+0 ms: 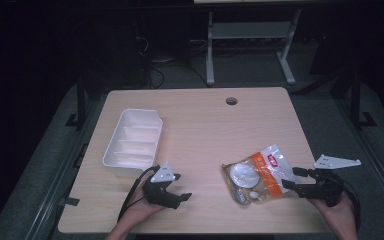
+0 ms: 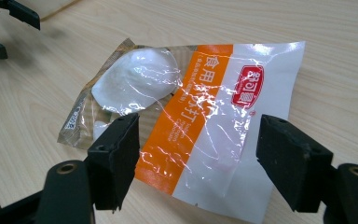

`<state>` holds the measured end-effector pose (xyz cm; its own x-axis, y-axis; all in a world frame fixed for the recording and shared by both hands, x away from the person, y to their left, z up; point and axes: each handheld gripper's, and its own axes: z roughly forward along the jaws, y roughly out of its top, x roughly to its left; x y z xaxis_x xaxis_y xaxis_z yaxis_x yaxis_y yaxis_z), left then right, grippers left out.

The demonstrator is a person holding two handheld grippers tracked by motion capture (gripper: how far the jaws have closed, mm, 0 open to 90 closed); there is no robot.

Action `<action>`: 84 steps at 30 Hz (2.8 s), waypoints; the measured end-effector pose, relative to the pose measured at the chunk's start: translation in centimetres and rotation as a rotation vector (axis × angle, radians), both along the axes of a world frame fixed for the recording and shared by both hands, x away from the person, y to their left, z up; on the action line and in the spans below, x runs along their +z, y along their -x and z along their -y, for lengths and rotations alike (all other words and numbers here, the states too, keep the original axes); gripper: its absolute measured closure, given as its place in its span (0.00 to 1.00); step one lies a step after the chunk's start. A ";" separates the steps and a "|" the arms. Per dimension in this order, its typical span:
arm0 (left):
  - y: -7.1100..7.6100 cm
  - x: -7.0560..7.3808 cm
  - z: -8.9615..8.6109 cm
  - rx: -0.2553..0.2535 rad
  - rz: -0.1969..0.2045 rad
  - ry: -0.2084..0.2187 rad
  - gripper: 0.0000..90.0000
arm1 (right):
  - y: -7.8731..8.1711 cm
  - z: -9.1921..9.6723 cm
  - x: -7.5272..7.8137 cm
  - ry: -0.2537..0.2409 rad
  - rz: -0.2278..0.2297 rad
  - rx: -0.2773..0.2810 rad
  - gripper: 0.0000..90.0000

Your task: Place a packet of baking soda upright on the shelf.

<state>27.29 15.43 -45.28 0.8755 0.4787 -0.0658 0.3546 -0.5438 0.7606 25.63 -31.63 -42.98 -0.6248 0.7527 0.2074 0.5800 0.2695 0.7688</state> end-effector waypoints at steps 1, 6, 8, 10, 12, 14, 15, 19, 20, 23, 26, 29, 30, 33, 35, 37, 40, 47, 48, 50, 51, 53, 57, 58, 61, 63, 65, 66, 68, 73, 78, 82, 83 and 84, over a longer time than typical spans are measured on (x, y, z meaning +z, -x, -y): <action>0.0 0.1 0.2 -0.003 0.003 0.000 0.29 | 0.0 0.0 0.0 0.000 -0.001 -0.002 0.32; -0.2 0.1 1.1 0.003 0.018 0.014 0.36 | 0.0 0.3 0.2 -0.006 0.007 -0.024 0.30; -0.5 0.1 1.5 0.001 0.011 0.024 0.40 | 0.0 0.6 0.2 -0.017 0.008 -0.031 0.30; -0.8 0.3 1.8 -0.003 0.001 0.036 0.44 | -0.1 0.8 0.2 -0.018 0.000 -0.042 0.30; -1.0 0.5 2.4 -0.020 -0.006 0.033 0.51 | -0.1 0.9 0.1 -0.016 0.002 -0.051 0.30; -1.3 0.6 3.1 -0.037 -0.012 0.031 0.59 | -0.1 1.2 -0.1 -0.026 -0.004 -0.064 0.29; -1.5 0.7 3.6 -0.047 -0.014 0.032 0.59 | -0.1 1.2 -0.1 -0.026 -0.004 -0.064 0.29; -2.1 1.1 6.0 -0.095 -0.017 0.013 0.70 | -0.1 1.2 -0.1 -0.017 -0.006 -0.070 0.29; -2.3 1.2 6.8 -0.116 -0.020 0.009 0.73 | -0.1 1.2 -0.1 -0.015 -0.004 -0.071 0.29; -3.0 1.2 8.4 -0.152 -0.043 0.003 0.80 | -0.2 1.4 -0.3 -0.019 -0.012 -0.080 0.29; -3.5 1.3 9.9 -0.172 -0.048 -0.014 0.84 | -0.3 1.7 -0.4 -0.022 -0.022 -0.092 0.29; -3.9 1.5 11.2 -0.186 -0.042 -0.025 0.86 | -0.4 1.9 -0.6 -0.028 -0.028 -0.104 0.29; -4.0 1.6 11.6 -0.189 -0.038 -0.030 0.88 | -0.5 2.0 -0.7 -0.030 -0.032 -0.107 0.29; -4.3 1.7 12.8 -0.197 -0.034 -0.051 0.88 | -0.7 2.1 -1.0 -0.023 -0.051 -0.111 0.29; -4.6 1.8 13.8 -0.202 -0.035 -0.067 0.89 | -0.9 2.1 -1.1 -0.007 -0.053 -0.113 0.29; -4.8 1.9 14.5 -0.206 -0.039 -0.080 0.90 | -1.0 2.2 -1.2 -0.012 -0.061 -0.115 0.29; -5.0 2.0 15.8 -0.222 -0.036 -0.087 0.91 | -1.2 2.3 -1.5 -0.017 -0.071 -0.120 0.29; -5.2 1.1 17.9 -0.250 -0.040 -0.155 0.92 | -1.5 2.5 -2.0 -0.025 -0.101 -0.119 0.31; -5.3 1.1 18.0 -0.247 -0.045 -0.153 0.92 | -1.6 2.5 -2.1 -0.016 -0.104 -0.120 0.32; -5.3 1.1 18.0 -0.246 -0.043 -0.158 0.92 | -1.7 2.5 -2.3 -0.020 -0.117 -0.118 0.34; -5.2 1.1 18.1 -0.247 -0.039 -0.161 0.92 | -1.8 2.6 -2.5 -0.024 -0.124 -0.114 0.34; -5.1 1.1 18.1 -0.248 -0.029 -0.168 0.92 | -2.0 2.5 -2.8 -0.035 -0.147 -0.107 0.36; -5.1 1.1 18.1 -0.243 -0.031 -0.166 0.93 | -2.1 2.5 -3.3 -0.049 -0.177 -0.089 0.40; -5.1 1.1 18.1 -0.243 -0.030 -0.167 0.93 | -2.2 2.4 -3.4 -0.052 -0.187 -0.085 0.43; -5.1 1.1 18.1 -0.241 -0.028 -0.168 0.92 | -2.4 2.3 -3.7 -0.057 -0.209 -0.060 0.52; -5.0 1.1 18.1 -0.237 -0.028 -0.165 0.92 | -2.6 2.1 -3.9 -0.058 -0.223 -0.041 0.58; -5.0 1.1 18.1 -0.237 -0.025 -0.168 0.92 | -2.7 1.9 -4.0 -0.066 -0.230 -0.037 0.62; -5.0 1.1 18.1 -0.238 -0.023 -0.168 0.92 | -2.8 1.9 -4.0 -0.075 -0.230 -0.030 0.64; -5.0 1.1 18.1 -0.236 -0.025 -0.164 0.92 | -2.9 1.7 -4.0 -0.101 -0.237 -0.024 0.69; -5.1 1.0 18.1 -0.235 -0.039 -0.152 0.91 | -3.2 1.2 -4.3 -0.107 -0.269 -0.009 0.77; -5.1 1.0 18.1 -0.235 -0.044 -0.150 0.88 | -3.2 0.7 -4.0 -0.091 -0.260 -0.005 0.91; -5.2 1.1 18.0 -0.235 -0.045 -0.151 0.83 | -3.2 0.3 -3.7 -0.063 -0.254 -0.006 0.98; -5.3 1.0 18.0 -0.236 -0.049 -0.148 0.79 | -3.1 0.0 -3.4 -0.047 -0.238 -0.009 0.99; -5.3 1.1 17.9 -0.235 -0.050 -0.147 0.79 | -3.1 0.0 -3.4 -0.047 -0.238 -0.009 0.99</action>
<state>32.59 -2.50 -44.22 0.9611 0.2704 -0.0565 0.2406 -0.7190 0.6520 28.70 -31.68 -46.42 -0.5471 0.7441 0.3834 0.7488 0.2302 0.6216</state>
